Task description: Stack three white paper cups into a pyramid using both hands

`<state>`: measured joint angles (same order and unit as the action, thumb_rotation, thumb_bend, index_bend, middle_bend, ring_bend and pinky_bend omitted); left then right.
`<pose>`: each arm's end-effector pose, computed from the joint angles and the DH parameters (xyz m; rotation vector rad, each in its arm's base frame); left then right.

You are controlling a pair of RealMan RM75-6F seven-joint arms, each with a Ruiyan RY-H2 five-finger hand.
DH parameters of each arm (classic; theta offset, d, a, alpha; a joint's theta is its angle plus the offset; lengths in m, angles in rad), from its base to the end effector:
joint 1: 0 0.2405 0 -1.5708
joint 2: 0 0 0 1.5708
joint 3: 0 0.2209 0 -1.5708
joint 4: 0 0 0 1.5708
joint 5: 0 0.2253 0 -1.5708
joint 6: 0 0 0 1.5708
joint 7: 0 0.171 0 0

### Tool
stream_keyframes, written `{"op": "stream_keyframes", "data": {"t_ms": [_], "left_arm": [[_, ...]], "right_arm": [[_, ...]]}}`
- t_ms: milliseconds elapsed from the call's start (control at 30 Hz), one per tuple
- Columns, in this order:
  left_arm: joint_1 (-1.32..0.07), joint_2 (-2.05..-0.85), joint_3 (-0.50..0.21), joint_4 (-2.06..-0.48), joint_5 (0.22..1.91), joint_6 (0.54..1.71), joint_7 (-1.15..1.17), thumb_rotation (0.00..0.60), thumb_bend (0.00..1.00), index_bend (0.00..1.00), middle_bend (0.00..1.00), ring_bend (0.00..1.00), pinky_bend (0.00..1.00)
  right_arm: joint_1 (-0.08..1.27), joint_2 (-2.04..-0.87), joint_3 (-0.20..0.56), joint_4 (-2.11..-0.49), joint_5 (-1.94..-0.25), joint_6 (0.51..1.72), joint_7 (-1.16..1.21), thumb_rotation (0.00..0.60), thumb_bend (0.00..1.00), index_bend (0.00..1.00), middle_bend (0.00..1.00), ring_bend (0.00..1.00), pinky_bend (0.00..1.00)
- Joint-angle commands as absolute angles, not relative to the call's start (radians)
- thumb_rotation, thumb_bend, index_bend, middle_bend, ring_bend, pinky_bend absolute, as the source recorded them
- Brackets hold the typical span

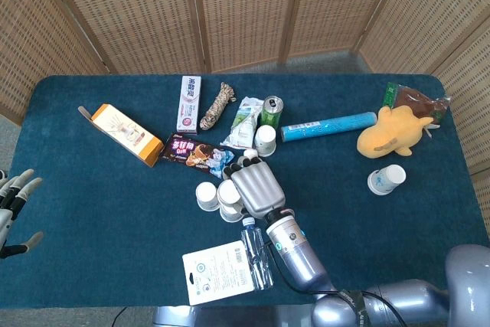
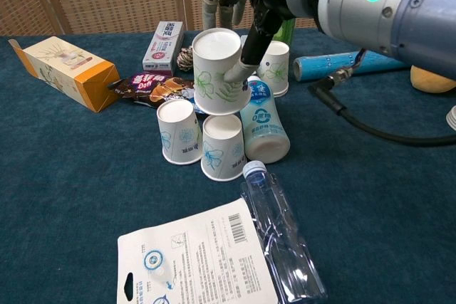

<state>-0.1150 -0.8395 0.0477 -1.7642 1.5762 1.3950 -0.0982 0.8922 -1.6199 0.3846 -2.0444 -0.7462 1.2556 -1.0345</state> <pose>-0.2797 0.1896 0.1626 -1.5498 -0.9759 -0.8024 0.0497 -0.2819 -0.0077 1.8828 -0.8365 1.0426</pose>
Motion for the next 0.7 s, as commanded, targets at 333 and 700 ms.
{"op": "stream_keyframes", "data": {"t_ms": [333,700], "left_arm": [[-0.114,-0.833,0.045,-1.755,1.574,1.396,-0.125,0.600,0.31,0.00,0.00,0.00,0.00],[-0.117,-0.830,0.041,-1.746,1.566,1.388,-0.143,0.600,0.31,0.00,0.00,0.00,0.00]], "right_arm": [[0.998,-1.680,0.364,-2.005,-0.646,1.322,-1.104,0.600,0.27,0.39,0.45,0.28,0.36],[1.052,-1.719,0.367,-1.971,-0.589,1.358,-1.099,0.600,0.27,0.38,0.45,0.28,0.36]]}}
